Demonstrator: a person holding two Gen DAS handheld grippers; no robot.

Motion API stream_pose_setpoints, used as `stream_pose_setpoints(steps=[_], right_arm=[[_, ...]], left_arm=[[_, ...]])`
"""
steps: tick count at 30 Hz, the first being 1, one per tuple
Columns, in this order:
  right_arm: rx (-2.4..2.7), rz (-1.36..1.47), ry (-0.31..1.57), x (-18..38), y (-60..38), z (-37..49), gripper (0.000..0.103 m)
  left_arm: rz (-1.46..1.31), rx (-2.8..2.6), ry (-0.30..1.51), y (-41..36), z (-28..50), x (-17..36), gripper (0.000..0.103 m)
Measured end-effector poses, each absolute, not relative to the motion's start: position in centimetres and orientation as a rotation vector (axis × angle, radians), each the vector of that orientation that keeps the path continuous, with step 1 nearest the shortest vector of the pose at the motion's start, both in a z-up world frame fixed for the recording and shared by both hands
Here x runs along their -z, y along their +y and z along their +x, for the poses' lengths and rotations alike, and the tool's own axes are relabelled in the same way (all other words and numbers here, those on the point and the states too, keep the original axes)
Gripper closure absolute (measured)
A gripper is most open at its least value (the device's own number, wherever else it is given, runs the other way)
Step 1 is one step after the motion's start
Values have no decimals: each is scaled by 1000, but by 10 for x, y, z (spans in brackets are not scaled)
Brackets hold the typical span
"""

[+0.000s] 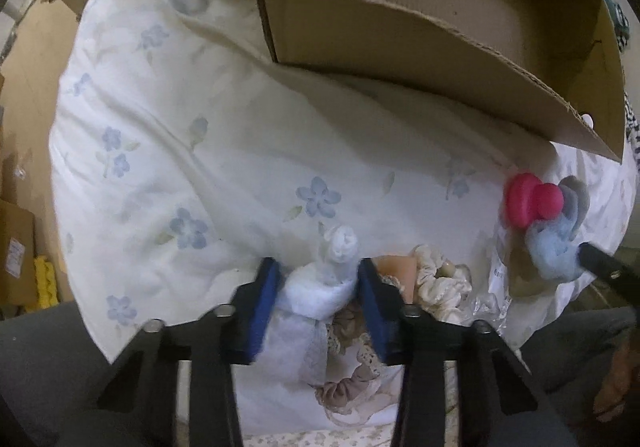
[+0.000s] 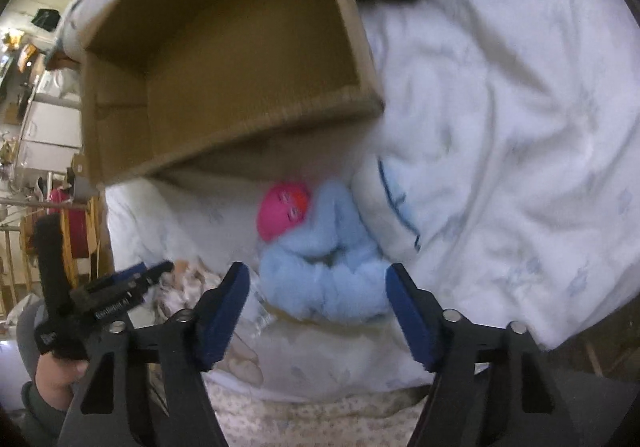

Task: Organize soft objects
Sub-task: 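Grasp the white sock with the left tool while the right tool grasps the blue plush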

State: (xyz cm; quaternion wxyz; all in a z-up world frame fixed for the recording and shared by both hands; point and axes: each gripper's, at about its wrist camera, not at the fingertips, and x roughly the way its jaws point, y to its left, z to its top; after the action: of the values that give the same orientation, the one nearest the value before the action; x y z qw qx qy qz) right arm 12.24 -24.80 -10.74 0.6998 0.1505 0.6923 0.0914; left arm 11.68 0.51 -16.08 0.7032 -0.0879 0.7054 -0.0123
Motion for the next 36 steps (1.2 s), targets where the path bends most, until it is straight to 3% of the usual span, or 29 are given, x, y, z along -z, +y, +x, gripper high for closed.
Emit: stream_pose_setpoints(steps=[4,15,23,24,36], right_arm=[[-125,169,1541,117,-237,123,28],[-125,157,1595,135,-223,133,28],[-108,133,1583,141,-230,140,67],[-103,126,1581,140,-232,140,80],[-100,220,1449,96,-264,123,93]], left_arm=[[-223,42,1552,8,116,160,73],[-240,-31,1332,37,127,99,73],[-245,-11,1347,27,124,108,73],[-242,-11,1347,26,123,108,73],[-262,-25,1323,28,118,97,73]])
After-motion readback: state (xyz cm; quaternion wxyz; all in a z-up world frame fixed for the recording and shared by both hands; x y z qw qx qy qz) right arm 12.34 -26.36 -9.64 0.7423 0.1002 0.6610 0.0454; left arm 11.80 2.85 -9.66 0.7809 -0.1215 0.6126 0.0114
